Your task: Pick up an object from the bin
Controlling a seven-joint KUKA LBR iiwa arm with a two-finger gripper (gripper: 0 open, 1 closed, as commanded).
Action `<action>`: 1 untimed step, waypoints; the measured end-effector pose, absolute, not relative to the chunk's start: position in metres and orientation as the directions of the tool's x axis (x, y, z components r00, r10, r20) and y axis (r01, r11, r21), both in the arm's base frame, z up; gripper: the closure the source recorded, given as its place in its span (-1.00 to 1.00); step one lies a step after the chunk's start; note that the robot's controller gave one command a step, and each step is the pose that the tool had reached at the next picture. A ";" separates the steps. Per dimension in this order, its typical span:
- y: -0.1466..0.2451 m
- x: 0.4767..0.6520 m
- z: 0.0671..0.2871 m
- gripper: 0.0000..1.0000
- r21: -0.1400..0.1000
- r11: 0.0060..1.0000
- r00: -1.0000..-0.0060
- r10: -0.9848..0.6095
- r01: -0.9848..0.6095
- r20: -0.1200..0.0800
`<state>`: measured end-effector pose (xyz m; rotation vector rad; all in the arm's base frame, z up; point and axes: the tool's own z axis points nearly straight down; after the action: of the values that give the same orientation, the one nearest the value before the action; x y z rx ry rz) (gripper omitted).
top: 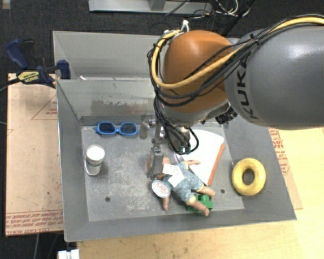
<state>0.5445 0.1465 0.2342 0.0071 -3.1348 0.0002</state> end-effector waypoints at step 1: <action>0.146 0.546 0.239 -1.00 0.001 1.000 -1.000 -0.001 -0.001 -0.001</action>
Offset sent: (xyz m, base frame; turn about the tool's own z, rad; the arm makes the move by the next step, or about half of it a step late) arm 0.0070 -0.0560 -0.0559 -0.1620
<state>0.5460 0.1457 0.2390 0.0012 -3.1425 -0.0022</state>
